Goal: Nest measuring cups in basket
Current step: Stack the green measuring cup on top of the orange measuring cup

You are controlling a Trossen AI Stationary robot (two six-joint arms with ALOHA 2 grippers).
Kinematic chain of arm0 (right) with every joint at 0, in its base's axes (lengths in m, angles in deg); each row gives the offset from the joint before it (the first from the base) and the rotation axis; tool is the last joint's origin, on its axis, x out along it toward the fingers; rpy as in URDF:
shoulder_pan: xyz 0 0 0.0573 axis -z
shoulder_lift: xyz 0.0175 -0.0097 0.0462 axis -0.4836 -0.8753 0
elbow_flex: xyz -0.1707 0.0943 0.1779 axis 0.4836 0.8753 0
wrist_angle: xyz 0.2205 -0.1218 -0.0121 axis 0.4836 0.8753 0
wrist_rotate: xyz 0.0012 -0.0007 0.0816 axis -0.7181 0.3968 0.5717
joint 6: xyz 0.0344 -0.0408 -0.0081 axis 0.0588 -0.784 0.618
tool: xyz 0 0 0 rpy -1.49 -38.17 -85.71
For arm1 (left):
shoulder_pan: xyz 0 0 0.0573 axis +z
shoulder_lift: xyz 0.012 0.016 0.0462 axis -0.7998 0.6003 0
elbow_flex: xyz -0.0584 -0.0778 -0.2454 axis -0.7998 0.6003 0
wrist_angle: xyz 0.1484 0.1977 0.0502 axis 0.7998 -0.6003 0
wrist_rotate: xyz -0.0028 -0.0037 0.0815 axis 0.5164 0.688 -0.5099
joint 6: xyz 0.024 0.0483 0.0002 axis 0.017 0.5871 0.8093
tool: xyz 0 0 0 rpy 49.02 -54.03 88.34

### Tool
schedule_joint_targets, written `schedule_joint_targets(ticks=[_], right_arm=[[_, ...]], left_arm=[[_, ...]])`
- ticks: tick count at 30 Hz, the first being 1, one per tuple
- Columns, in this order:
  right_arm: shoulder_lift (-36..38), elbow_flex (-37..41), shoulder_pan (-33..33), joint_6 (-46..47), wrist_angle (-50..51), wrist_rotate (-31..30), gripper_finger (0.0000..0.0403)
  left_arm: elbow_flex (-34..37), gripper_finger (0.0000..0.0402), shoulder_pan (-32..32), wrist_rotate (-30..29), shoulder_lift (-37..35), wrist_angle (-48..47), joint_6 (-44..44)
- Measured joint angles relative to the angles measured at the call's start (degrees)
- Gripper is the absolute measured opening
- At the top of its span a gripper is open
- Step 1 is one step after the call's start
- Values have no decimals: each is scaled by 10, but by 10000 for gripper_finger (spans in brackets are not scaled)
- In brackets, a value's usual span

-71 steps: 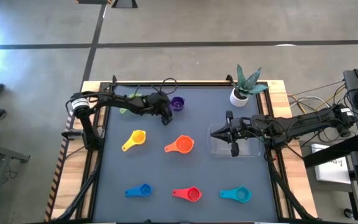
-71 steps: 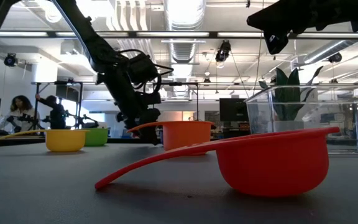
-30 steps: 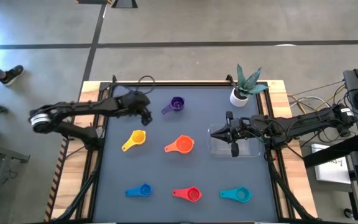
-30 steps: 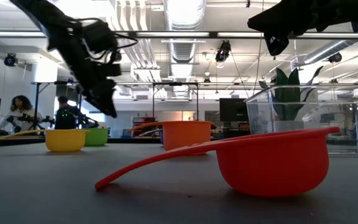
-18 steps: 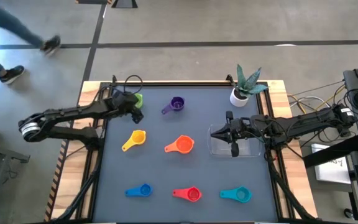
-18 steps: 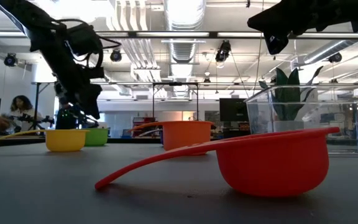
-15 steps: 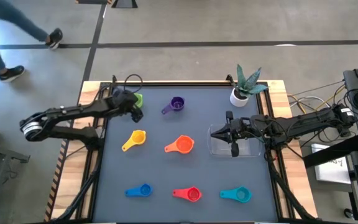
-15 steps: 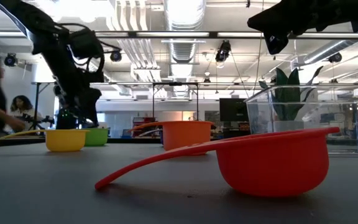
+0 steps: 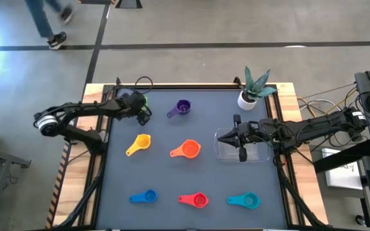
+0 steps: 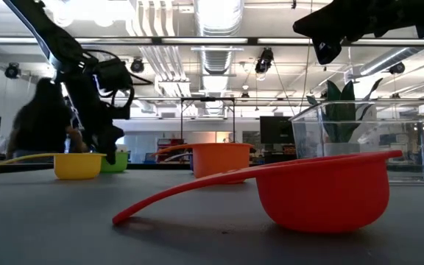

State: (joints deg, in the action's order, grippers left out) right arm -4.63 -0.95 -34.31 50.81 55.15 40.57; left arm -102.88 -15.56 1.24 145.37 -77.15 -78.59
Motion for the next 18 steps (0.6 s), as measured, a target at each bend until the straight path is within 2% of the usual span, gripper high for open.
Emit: schedule_joint_targets(ticks=[3, 8, 9, 12, 18], right_arm=[[0, 0, 0, 0, 0, 0, 9], [0, 0, 0, 0, 0, -1, 9], [0, 0, 0, 0, 0, -1, 9], [0, 0, 0, 0, 0, -1, 9], [0, 0, 0, 0, 0, -8, 9]], left_arm=[[0, 171, 1, 0, 13, 10, 2], [0, 28, 1, 1, 24, 15, 8], [0, 15, 1, 1, 20, 13, 8], [0, 7, -8, 15, -5, 10, 7], [0, 2, -62, 138, -96, 4, -18]])
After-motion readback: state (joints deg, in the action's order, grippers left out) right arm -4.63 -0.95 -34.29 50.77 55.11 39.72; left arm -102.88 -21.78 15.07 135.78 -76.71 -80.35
